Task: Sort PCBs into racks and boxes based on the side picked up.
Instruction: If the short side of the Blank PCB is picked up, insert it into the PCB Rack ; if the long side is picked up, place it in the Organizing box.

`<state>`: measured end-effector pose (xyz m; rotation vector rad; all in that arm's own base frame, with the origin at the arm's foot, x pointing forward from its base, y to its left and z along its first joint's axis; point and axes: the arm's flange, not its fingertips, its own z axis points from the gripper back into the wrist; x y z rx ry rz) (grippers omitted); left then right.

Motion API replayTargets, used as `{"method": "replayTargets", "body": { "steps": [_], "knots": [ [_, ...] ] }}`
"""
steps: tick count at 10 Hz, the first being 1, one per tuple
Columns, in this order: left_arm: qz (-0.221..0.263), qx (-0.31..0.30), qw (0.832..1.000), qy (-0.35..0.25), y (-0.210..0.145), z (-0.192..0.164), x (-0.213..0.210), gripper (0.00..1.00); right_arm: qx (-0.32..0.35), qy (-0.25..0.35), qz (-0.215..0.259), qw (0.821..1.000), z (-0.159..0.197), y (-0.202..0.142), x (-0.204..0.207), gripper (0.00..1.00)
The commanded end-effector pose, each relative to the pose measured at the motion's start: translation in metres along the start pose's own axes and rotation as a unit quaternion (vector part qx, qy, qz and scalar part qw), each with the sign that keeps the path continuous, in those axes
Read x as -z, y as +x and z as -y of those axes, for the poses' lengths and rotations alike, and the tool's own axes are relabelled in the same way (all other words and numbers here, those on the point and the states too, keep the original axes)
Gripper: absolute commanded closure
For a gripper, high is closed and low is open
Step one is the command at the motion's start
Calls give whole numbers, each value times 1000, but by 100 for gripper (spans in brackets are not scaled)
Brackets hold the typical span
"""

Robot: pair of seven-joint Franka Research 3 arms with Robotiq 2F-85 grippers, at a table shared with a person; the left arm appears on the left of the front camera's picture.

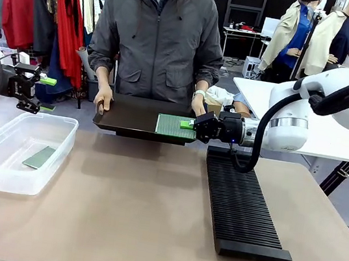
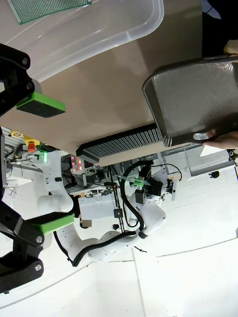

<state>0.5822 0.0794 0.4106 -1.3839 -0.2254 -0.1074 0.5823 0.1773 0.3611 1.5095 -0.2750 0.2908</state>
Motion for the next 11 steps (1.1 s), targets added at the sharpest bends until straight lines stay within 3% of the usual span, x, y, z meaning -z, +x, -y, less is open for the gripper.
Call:
{"method": "replayTargets", "body": {
  "steps": [1, 4, 7, 9, 11],
  "knots": [
    [-3, -5, 1000, 2, -1, 2, -1, 0, 0, 0, 0, 1000, 0, 0, 0, 100],
    [-3, -5, 1000, 2, -1, 2, -1, 0, -61, 50, -30, 996, -18, 7, -33, 100],
    [-3, -5, 1000, 2, -1, 2, -1, 0, -112, 39, -35, 992, -25, 10, -86, 100],
    [-3, -5, 1000, 2, -1, 2, -1, 0, -206, 67, -19, 976, -20, 15, -127, 100],
    [-3, -5, 1000, 2, -1, 2, -1, 0, -253, 85, -20, 963, -7, 13, -159, 100]
  ]
}}
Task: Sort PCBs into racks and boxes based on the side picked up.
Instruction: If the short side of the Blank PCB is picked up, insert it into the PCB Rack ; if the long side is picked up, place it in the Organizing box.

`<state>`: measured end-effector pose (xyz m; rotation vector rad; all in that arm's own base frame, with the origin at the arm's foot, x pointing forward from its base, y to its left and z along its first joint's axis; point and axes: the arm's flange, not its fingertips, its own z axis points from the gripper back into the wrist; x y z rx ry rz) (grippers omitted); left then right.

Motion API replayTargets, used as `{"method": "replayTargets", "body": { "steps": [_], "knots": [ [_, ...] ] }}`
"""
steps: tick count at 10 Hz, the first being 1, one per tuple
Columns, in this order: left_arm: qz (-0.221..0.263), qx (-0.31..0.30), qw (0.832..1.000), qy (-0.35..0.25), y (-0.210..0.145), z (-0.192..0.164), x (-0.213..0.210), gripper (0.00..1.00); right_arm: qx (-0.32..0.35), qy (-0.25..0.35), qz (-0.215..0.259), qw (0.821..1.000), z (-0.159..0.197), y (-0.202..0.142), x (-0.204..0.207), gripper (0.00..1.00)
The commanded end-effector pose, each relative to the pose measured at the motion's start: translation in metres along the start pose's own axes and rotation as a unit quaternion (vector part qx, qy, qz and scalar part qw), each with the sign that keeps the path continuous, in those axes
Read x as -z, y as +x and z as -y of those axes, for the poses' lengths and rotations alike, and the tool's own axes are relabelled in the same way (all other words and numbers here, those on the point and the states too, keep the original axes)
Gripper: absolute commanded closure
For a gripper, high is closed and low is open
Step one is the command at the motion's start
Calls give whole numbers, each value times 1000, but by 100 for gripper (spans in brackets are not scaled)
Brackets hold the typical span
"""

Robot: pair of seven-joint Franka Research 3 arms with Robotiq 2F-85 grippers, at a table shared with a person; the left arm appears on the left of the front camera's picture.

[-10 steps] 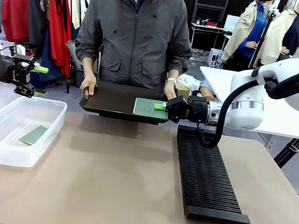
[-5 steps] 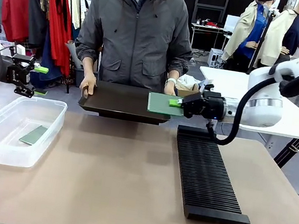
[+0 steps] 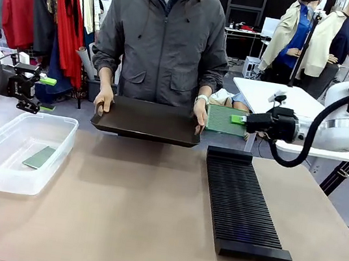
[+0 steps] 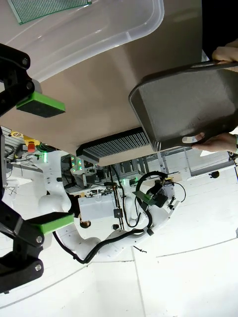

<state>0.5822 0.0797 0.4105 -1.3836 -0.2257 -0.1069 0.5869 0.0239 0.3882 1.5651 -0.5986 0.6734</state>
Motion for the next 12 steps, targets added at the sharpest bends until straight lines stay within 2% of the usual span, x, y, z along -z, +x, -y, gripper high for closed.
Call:
{"method": "replayTargets", "body": {
  "steps": [1, 3, 5, 7, 9, 12],
  "knots": [
    [-3, -5, 1000, 2, -1, 3, 0, 0, -52, 37, -8, 998, 14, -7, -20, 100],
    [-3, -5, 1000, 2, -1, 3, 0, 0, -127, 21, -54, 990, 27, -17, -51, 100],
    [-3, -5, 1000, 2, -1, 3, 0, 0, -179, 13, -74, 981, 42, -32, -66, 100],
    [-3, -5, 1000, 2, -1, 3, 0, 0, -236, 18, -65, 969, 57, -47, -69, 100],
    [-3, -5, 1000, 2, -1, 3, 0, 0, -248, 27, -61, 966, 71, -68, -70, 100],
    [-3, -5, 1000, 2, -1, 3, 0, 0, -281, 5, -68, 957, 86, -86, -72, 100]
  ]
}}
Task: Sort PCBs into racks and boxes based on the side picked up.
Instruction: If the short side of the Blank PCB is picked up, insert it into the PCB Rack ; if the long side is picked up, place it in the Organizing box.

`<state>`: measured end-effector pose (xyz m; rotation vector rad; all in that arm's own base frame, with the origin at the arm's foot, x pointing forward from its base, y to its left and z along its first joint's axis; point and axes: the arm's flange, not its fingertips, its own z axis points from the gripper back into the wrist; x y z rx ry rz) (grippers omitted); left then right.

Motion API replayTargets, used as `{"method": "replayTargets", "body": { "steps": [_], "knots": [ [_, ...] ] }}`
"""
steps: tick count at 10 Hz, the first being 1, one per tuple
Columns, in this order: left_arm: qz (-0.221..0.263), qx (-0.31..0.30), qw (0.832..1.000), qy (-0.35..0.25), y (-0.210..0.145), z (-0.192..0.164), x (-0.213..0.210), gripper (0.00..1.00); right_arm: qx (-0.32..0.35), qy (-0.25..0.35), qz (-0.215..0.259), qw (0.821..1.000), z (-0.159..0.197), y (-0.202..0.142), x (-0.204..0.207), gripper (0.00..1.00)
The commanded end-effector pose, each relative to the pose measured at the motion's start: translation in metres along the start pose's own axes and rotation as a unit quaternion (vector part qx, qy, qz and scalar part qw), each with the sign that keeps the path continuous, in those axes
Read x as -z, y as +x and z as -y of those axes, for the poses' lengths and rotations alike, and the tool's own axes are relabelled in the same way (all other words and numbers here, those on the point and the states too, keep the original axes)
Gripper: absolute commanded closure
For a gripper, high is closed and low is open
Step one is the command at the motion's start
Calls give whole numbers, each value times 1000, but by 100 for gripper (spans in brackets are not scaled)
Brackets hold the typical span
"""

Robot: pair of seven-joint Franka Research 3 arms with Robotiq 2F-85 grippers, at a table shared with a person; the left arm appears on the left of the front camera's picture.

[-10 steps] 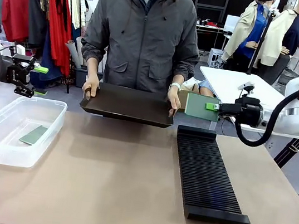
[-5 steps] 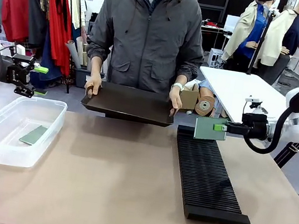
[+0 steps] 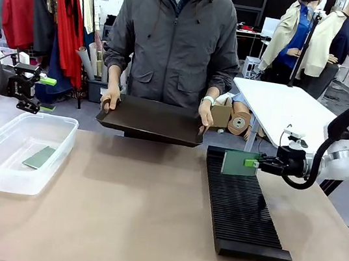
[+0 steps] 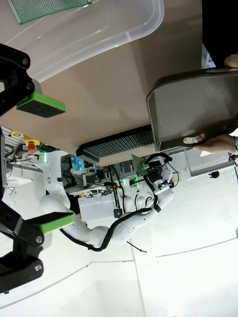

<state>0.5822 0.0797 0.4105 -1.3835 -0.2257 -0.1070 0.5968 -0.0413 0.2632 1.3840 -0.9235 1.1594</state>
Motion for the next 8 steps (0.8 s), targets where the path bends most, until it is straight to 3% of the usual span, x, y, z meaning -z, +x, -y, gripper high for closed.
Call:
{"method": "replayTargets", "body": {
  "steps": [1, 3, 8],
  "knots": [
    [-3, -5, 1000, 2, -1, 3, 0, 0, -22, -5, -14, 1000, -3, -7, 1, 100],
    [-3, -5, 1000, 2, -1, 3, 0, 0, -31, -16, -32, 999, -5, -17, -1, 100],
    [-3, -5, 1000, 2, -1, 3, 0, 0, -30, -35, -22, 999, -4, -38, -9, 100]
  ]
}}
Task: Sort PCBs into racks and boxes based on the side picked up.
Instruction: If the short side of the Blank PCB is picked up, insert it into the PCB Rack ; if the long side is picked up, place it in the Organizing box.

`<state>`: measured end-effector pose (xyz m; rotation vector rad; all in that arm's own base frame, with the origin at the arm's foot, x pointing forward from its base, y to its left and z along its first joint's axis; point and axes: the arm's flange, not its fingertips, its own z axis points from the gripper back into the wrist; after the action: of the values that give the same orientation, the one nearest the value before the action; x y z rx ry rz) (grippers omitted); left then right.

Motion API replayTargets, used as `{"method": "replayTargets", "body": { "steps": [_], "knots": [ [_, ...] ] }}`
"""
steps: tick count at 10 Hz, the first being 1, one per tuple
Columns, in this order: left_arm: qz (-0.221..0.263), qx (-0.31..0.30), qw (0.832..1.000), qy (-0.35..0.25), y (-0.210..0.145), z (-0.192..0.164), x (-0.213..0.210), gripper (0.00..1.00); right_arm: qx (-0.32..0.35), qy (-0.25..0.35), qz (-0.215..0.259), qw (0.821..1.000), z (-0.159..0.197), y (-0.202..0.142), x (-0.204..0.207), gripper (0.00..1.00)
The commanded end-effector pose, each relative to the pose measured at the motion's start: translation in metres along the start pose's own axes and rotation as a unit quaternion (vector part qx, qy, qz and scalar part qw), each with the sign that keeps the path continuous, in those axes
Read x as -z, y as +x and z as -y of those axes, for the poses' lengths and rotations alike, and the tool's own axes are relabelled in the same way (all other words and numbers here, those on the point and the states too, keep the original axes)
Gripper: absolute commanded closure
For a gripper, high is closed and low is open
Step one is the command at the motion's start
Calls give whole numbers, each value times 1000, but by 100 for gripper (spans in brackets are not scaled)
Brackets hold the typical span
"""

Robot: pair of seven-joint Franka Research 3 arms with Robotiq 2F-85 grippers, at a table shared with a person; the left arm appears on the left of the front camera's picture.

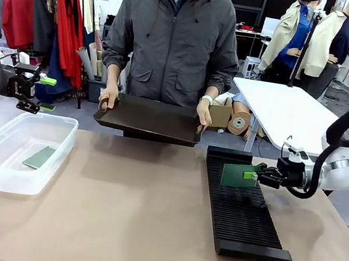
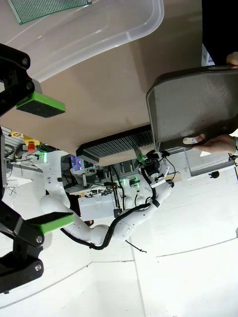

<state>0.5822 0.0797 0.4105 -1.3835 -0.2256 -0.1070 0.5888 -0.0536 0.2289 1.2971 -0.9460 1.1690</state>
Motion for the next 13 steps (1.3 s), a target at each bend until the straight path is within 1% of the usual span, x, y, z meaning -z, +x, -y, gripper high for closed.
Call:
{"method": "replayTargets", "body": {
  "steps": [1, 2, 3, 4, 11, 13],
  "knots": [
    [-3, -5, 1000, 2, -1, 3, 0, 0, -15, -10, 1, 1000, -2, -5, -2, 100],
    [-3, -5, 1000, 2, -1, 3, 0, 0, -11, -14, 3, 1000, -2, -7, -2, 100],
    [-3, -5, 1000, 2, -1, 3, 0, 0, 2, -23, 9, 1000, -4, 0, -1, 100],
    [-3, -5, 1000, 2, -1, 3, 0, 0, 3, -5, 0, 1000, 0, -6, -3, 100],
    [-3, -5, 1000, 2, -1, 3, 0, 0, 3, -5, 0, 1000, 0, -6, -3, 100],
    [-3, -5, 1000, 2, -1, 3, 0, 0, 5, -17, 7, 1000, 1, -9, -4, 100]
  ]
}}
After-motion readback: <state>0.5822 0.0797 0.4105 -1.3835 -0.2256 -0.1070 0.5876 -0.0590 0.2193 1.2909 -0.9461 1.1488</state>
